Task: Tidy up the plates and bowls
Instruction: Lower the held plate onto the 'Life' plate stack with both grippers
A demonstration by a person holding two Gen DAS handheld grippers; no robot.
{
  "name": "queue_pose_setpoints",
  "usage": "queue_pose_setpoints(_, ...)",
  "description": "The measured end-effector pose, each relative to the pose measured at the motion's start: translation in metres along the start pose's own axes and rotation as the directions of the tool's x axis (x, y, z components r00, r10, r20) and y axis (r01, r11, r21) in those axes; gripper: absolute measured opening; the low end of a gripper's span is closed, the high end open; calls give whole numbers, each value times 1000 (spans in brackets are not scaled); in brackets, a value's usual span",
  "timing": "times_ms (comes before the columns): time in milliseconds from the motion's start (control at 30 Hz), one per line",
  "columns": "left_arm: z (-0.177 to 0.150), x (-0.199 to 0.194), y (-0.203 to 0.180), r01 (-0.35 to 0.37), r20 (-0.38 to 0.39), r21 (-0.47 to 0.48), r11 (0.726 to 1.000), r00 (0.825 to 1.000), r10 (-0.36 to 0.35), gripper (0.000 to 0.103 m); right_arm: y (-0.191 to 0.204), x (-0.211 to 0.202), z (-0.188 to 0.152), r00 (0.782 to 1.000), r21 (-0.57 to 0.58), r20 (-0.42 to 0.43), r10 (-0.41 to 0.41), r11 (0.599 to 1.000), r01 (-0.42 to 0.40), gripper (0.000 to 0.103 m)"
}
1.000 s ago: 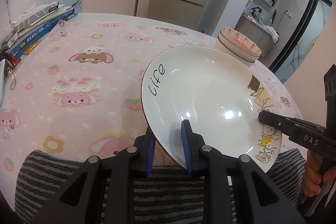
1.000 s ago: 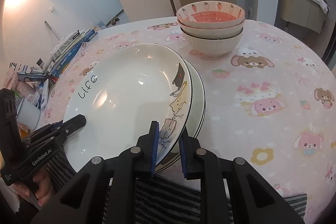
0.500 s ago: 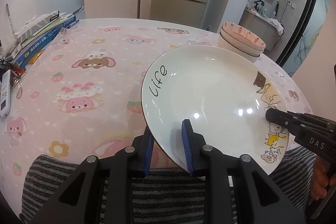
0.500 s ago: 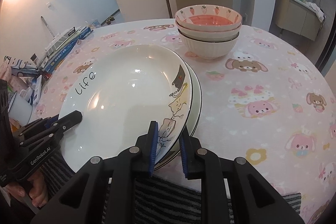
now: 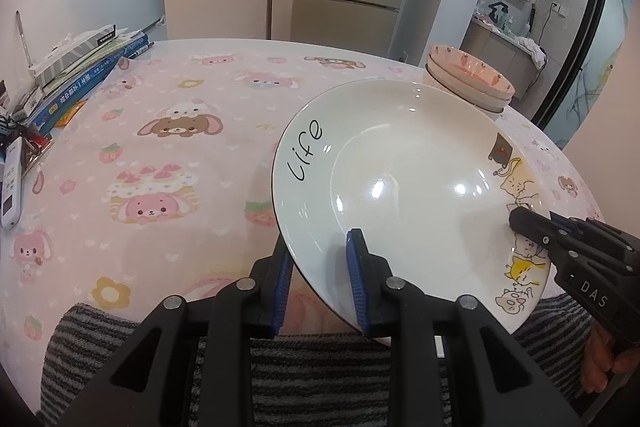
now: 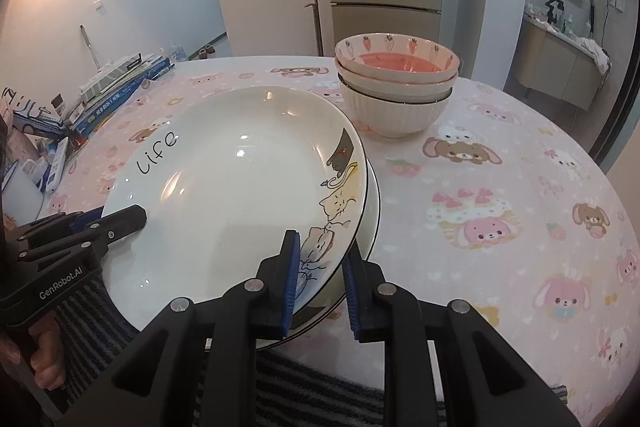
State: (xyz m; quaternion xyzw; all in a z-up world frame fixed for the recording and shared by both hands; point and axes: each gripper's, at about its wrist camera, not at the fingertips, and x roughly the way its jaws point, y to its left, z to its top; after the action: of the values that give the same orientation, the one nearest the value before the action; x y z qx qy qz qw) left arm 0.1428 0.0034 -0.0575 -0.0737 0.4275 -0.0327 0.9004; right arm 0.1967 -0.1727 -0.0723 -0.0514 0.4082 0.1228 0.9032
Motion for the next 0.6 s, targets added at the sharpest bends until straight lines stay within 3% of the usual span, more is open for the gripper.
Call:
queue_pose_setpoints(200,0,2,-4,-17,-3,18,1000,1000,17,28,3,-1,-2,999,-16,31,-31,999,32,23)
queue_pose_setpoints(333,-1,1,-8,-23,-9,33,999,1000,23,43,11,-5,-3,996,-33,25,-83,996,84,24)
queue_pose_setpoints(600,-2,7,-8,-33,-33,40,999,999,35,43,11,-2,-8,989,-55,4,-151,987,151,26)
